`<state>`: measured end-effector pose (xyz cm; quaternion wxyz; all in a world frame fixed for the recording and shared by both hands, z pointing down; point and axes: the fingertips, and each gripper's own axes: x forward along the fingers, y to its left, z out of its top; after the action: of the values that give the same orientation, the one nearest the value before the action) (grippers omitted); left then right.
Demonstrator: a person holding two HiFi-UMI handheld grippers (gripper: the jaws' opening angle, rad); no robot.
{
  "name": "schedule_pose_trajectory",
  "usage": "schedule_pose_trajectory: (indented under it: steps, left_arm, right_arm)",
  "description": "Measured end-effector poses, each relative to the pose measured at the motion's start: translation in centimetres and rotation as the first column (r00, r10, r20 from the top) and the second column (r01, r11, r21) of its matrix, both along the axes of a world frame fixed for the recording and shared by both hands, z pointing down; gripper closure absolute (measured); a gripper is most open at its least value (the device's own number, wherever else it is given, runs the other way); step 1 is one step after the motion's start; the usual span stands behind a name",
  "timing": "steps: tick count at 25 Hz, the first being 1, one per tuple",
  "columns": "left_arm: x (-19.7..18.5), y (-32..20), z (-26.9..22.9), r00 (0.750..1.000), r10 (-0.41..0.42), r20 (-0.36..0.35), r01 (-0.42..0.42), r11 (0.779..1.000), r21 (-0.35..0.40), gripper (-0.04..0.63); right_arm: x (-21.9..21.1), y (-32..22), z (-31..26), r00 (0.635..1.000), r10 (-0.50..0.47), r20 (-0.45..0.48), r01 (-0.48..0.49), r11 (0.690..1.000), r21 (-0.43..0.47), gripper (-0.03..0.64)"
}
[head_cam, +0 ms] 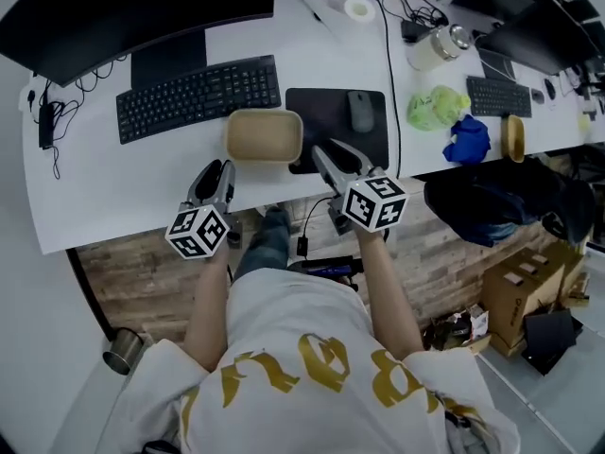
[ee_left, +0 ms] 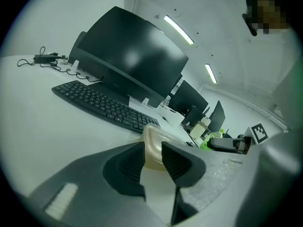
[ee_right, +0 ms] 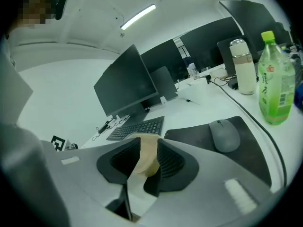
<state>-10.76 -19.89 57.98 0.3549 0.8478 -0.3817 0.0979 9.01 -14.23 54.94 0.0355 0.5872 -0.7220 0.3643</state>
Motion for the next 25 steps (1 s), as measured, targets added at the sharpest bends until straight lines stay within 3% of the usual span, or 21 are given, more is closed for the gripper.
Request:
schedule_pose_trajectory:
  steps: [10,19,22,25]
  left_arm:
    - [0.5,-1.6,1.3,0.996,-0.070,-0.048,0.067,0.996,-0.066,0.486]
    - [0.2,-1.3,2.2,0.974,-0.192,-0.119,0.176,0.975,-0.134,0.488]
    - [0.3,-1.3,2.1,0.969,-0.211,-0.133,0.193,0.972,-0.137,0.489]
    - [0.5,-1.1,2.1,0.968,-0.211,-0.136,0.193,0.972,-0.134,0.497]
  right_arm:
    - [1.0,-5.7,2.9,0.998,-0.065,-0.018,0.064,0.996,-0.057,0.474]
    - [-0.3,-7.3,5.0,0.986,-0.160,0.049,0.164,0.981,-0.100,0.503]
    - [-0.3,-7.4,5.5,0.983,-0.176,0.043,0.180,0.977,-0.111,0.495]
    - [-0.4,-7.3,5.5,0.983,-0.177,0.045,0.181,0.977,-0.112,0.537]
